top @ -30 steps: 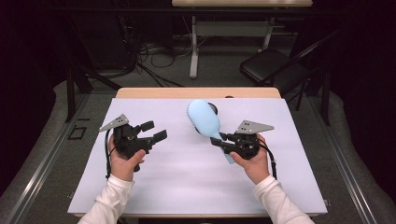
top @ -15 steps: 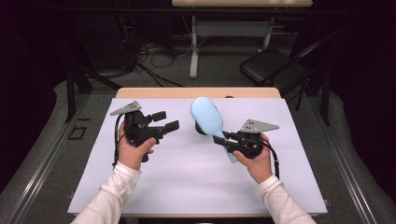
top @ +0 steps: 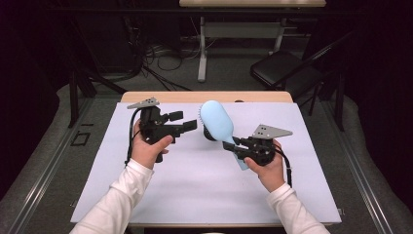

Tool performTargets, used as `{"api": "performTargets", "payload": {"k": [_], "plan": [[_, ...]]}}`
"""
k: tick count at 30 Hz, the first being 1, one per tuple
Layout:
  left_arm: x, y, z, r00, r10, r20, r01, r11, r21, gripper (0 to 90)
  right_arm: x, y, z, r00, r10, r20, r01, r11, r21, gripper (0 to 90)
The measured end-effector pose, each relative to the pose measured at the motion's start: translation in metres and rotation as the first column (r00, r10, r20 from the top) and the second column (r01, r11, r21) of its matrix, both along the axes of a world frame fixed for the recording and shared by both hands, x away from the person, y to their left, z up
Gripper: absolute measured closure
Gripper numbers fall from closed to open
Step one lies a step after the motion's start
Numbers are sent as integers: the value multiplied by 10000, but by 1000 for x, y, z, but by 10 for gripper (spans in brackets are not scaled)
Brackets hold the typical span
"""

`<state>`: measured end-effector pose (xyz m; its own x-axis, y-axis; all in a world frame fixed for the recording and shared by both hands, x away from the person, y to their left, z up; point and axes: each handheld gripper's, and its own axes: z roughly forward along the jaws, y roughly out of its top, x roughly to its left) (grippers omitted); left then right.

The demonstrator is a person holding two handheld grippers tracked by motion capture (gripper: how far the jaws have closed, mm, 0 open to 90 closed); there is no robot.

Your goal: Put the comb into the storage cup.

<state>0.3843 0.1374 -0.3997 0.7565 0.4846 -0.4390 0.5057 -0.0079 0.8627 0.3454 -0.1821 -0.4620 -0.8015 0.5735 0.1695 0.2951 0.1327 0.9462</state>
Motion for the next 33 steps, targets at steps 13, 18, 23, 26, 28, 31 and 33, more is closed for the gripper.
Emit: {"api": "performTargets", "payload": {"k": [13,18,23,26,28,31,33], "plan": [[12,-28,-7,9984,-324,-472,322,9995,-63,117,-3,0,2,9999,57,93,-58,9999,120,696],[14,-37,-8,9979,-428,-494,429,9991,-3,125,-4,1,3,9999,103,118,-104,9999,86,696],[17,-41,-8,9982,-365,-479,359,9993,-131,147,-4,1,3,9999,114,108,-115,9999,81,696],[18,-44,-10,9975,-436,-562,425,9989,-192,149,-4,1,3,9999,106,137,-107,9999,99,696],[19,-46,-11,9973,-487,-553,477,9987,-189,151,-4,1,3,9998,126,125,-128,9999,106,696],[18,-50,-12,9968,-570,-559,561,9983,-170,153,-4,3,2,9998,156,136,-157,9999,64,696],[18,-51,-12,9963,-642,-567,632,9978,-185,154,-5,4,2,9998,190,104,-191,9998,48,696]]}}
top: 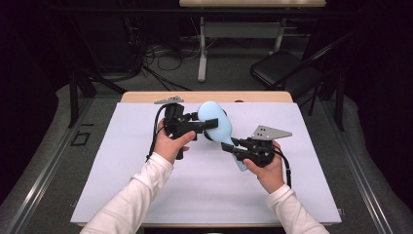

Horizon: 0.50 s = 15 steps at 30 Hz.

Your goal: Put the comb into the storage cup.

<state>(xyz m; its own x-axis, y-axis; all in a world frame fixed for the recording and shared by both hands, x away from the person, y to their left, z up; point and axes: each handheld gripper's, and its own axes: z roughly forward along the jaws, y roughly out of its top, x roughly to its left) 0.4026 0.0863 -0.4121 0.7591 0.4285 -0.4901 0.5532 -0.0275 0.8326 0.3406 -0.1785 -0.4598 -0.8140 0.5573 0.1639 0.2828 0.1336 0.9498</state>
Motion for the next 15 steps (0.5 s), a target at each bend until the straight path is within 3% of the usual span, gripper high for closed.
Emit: {"api": "performTargets", "payload": {"k": [15], "plan": [[2,-6,-3,9995,-135,-272,132,9998,-119,160,-1,2,0,10000,78,55,-78,10000,-12,697]]}}
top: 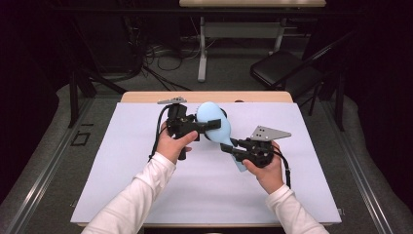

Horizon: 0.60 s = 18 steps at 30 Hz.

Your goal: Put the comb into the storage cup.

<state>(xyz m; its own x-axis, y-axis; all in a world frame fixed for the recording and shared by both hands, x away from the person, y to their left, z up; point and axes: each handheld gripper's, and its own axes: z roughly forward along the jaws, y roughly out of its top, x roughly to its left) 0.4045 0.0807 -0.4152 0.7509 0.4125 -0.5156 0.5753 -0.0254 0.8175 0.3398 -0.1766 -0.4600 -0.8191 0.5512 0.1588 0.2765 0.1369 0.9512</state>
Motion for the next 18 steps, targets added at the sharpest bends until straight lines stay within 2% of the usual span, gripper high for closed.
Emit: {"api": "performTargets", "payload": {"k": [9,12,18], "plan": [[0,0,-1,10000,-31,-91,30,9999,-96,191,0,1,-1,10000,13,-25,-13,10000,-39,697],[-1,0,-2,9999,92,-52,-92,9999,-45,200,0,1,-1,10000,32,-37,-32,10000,-46,697],[0,2,-5,9995,175,-251,-178,9998,-103,225,0,1,-2,10000,46,-44,-46,10000,-85,697]]}}
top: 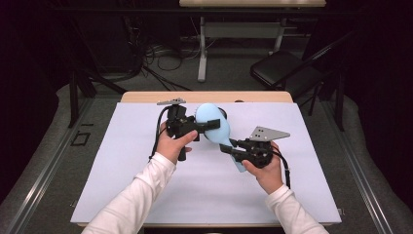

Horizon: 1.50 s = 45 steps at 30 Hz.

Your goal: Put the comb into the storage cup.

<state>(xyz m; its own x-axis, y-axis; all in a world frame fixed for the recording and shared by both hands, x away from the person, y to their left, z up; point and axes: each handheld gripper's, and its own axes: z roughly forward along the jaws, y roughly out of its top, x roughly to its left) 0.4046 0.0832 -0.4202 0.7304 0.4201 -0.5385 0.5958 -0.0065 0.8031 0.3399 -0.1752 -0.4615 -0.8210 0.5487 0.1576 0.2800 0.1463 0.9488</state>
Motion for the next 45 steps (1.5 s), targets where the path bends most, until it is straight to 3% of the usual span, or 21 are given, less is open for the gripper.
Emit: {"api": "performTargets", "payload": {"k": [13,34,40,45], "plan": [[-1,1,1,9998,-193,38,193,9998,-91,316,0,0,-1,10000,13,-32,-13,10000,-15,697],[-1,1,-1,9974,-389,-602,372,9989,-297,348,2,1,-4,9999,53,-106,-54,10000,-61,699],[1,3,-3,9954,-394,-868,342,9976,-608,392,2,1,-5,9999,56,-104,-56,10000,-55,699],[1,4,-3,9948,-329,-960,278,9982,-535,409,2,1,-6,9999,71,-130,-72,9999,-101,699]]}}
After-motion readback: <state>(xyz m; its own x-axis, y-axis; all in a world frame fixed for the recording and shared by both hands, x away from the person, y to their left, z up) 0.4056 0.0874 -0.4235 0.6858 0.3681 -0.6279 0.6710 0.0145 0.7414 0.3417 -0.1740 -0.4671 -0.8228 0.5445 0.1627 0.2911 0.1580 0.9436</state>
